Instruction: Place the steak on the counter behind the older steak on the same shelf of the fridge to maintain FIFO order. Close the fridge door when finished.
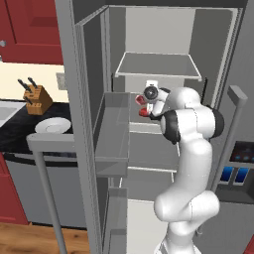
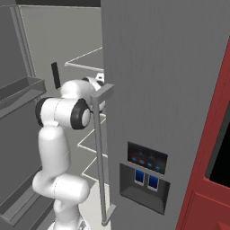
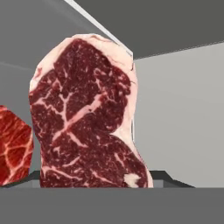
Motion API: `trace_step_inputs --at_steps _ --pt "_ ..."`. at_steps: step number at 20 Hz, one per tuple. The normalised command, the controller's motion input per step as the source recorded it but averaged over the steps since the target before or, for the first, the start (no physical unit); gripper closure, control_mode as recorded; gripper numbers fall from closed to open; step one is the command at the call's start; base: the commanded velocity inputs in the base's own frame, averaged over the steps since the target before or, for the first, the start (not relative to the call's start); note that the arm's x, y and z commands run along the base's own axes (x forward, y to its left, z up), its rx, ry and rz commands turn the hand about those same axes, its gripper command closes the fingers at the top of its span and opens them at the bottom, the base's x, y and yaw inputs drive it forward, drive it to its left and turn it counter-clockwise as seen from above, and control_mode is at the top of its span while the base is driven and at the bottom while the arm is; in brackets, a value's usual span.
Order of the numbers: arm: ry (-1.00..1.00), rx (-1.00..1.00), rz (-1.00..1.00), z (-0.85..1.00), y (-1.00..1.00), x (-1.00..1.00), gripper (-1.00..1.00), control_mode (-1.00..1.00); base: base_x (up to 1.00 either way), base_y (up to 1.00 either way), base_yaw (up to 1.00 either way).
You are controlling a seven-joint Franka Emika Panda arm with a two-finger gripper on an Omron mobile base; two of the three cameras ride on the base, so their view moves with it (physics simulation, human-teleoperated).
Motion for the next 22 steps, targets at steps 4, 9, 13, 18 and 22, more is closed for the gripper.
trace_step_inputs --at_steps 4,9,13,18,22 --pt "0.0 -0.01 0.0 -0.18 0.0 0.37 1.0 -1.0 0.0 0.0 0.0" --pt "0.0 -0.01 0.0 -0.2 -0.02 0.27 1.0 -1.0 0.0 0.0 0.0" --pt "0.04 -0.02 0.0 -0.46 -0.01 0.35 -1.0 -1.0 0.0 0.0 0.0" --pt "0.0 -0.01 0.0 -0.45 -0.02 0.15 -1.0 -1.0 0.0 0.0 0.0" --pt "0.0 0.0 0.0 -0.24 0.0 0.03 -1.0 -1.0 0.0 0.0 0.0"
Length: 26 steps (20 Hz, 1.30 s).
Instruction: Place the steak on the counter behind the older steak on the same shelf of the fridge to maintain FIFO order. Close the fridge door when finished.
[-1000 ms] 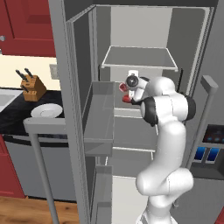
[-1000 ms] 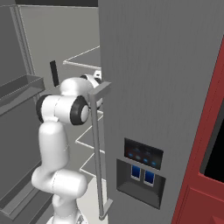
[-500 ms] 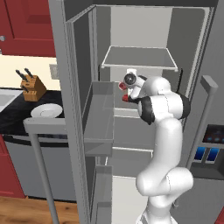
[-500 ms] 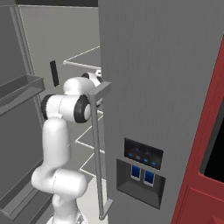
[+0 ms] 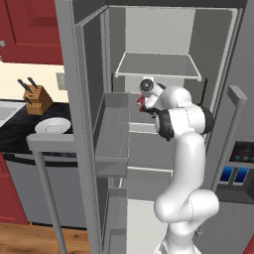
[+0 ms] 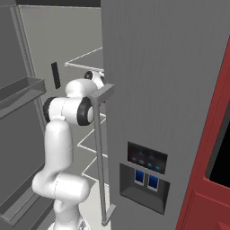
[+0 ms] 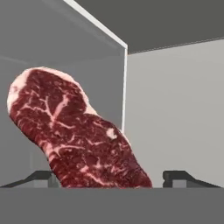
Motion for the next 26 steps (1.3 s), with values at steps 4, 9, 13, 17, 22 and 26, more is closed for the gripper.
trace_step_inputs --at_steps 4,9,13,17,22,26 --pt "-0.01 -0.01 0.0 -0.21 0.0 -0.11 -1.0 -1.0 0.0 0.0 0.0" --pt "-0.09 -0.01 0.0 -0.18 0.0 -0.45 -1.0 -1.0 0.0 0.0 0.0" --pt "-0.11 0.0 0.0 -0.12 0.0 -0.59 -1.0 -1.0 0.0 0.0 0.0" --pt "-0.16 -0.02 0.0 0.01 0.08 -0.42 -1.0 -1.0 0.0 0.0 0.0" --pt "-0.15 -0.02 0.0 0.01 0.33 -0.62 -1.0 -1.0 0.0 0.0 0.0" --pt "-0.01 0.0 -0.01 0.01 0.34 -0.87 -1.0 -1.0 0.0 0.0 0.0"
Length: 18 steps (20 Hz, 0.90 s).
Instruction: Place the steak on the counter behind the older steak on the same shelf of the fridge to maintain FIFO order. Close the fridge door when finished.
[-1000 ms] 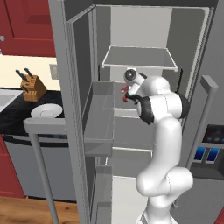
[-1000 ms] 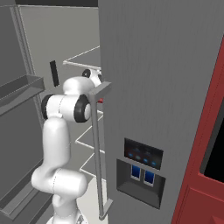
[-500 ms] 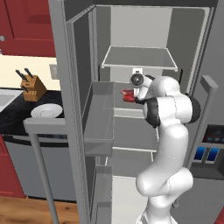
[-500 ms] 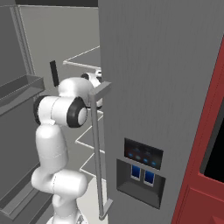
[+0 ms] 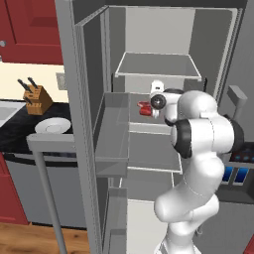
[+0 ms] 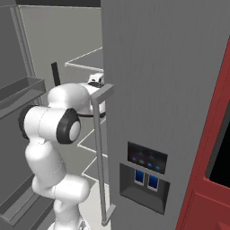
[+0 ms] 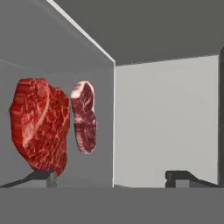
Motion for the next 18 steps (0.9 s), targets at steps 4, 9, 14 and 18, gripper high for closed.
trace_step_inputs --at_steps 4,9,14,18 --pt "0.0 0.0 -0.09 0.06 0.14 -0.97 -1.0 -1.0 0.0 0.0 0.0" --pt "0.05 0.0 -0.11 0.49 0.0 -0.92 -1.0 -1.0 0.0 0.0 0.0" --pt "0.2 0.0 -0.12 0.69 0.03 -0.78 -1.0 -1.0 0.0 0.0 0.0" --pt "0.26 0.0 -0.15 0.73 0.22 -0.66 -1.0 -1.0 0.0 0.0 0.0"
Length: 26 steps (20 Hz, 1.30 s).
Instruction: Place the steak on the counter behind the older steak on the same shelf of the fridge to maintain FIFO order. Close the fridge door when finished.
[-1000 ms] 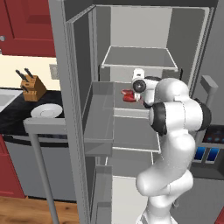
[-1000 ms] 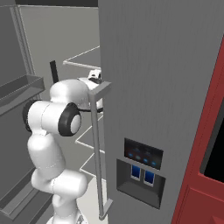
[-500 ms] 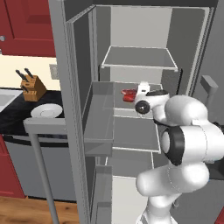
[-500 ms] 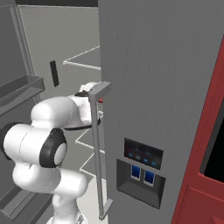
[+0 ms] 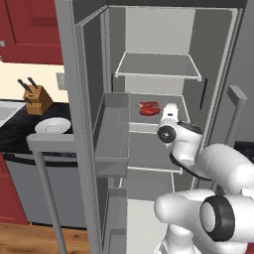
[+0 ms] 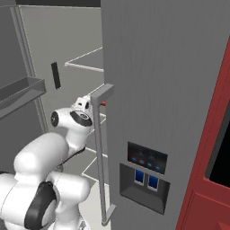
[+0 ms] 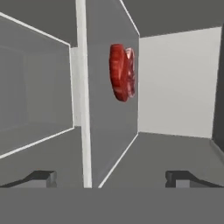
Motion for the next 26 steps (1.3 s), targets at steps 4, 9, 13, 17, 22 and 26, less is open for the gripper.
trace_step_inputs --at_steps 4,9,13,17,22,26 --pt "0.28 0.0 -0.18 0.58 0.26 -0.67 -1.0 -1.0 0.0 0.0 0.0" --pt "0.28 0.0 -0.16 0.54 0.2 -0.71 -1.0 -1.0 0.0 0.0 0.0" --pt "0.16 0.01 -0.09 0.36 0.0 -0.84 -1.0 -1.0 0.0 0.0 0.0" --pt "0.04 0.0 -0.05 0.01 0.0 -0.55 -1.0 -1.0 0.0 0.0 0.0" --pt "0.0 0.0 0.0 -0.03 0.0 -0.34 -1.0 1.0 -0.19 0.0 0.0" --pt "0.0 0.0 0.0 0.0 0.0 0.0 -1.0 1.0 -1.0 0.19 0.0"
